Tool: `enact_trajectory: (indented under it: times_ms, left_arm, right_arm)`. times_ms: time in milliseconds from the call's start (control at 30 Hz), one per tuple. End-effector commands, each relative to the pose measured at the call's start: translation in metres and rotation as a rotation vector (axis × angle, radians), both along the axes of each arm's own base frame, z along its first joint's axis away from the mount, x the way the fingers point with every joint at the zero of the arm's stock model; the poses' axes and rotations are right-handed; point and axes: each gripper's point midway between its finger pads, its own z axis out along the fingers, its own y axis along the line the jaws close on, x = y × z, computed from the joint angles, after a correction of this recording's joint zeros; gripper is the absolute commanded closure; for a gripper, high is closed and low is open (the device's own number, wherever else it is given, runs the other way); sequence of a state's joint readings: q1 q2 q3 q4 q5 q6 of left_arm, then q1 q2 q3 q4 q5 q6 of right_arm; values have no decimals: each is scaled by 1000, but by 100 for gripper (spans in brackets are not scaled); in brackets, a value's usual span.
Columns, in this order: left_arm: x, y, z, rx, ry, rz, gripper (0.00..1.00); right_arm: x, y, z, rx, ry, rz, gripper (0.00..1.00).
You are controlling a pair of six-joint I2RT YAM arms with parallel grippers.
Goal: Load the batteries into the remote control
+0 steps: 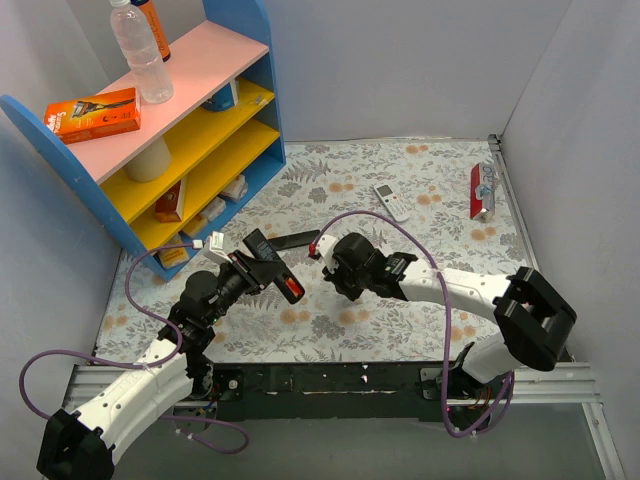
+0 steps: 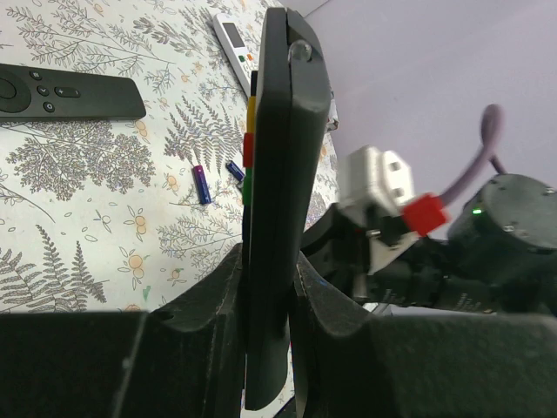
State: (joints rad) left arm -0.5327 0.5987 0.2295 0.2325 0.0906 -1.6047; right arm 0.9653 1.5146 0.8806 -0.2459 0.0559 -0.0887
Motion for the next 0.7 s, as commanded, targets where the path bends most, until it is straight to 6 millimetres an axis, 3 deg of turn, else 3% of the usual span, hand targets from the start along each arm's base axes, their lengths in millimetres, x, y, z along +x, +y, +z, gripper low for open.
enact_trajectory:
  times_ms: [0,167,267,333,367,467,533,667]
  left_arm:
    - [-1,-2,10,-32,-39,-8,100]
    - [-2,-2,8,-40,-52,-14,100]
    - [-2,-2,4,-47,-46,-6,99]
    - [-1,-2,0,-43,-39,-6,99]
    - [-1,-2,-2,-39,-36,-8,100]
    - [-2,-6,-6,-41,-40,-29,100]
    - [-4,-8,-3,-53,-56,-45,100]
    - [-3,-8,-2,-46,-53,-42,100]
  right_arm:
    - [-3,36,49,262,-7,-11,99]
    - [-13,54,82,463,15,0,99]
    - [-9,57,104,583,3,-42,99]
    - [-9,53,105,626,34,-66,99]
    - [-15,58,119,685,45,-25,99]
    - [-30,63,133,761,93,54,99]
    - [-33,64,136,770,102,66,99]
    - [-25,53,118,740,139,-1,99]
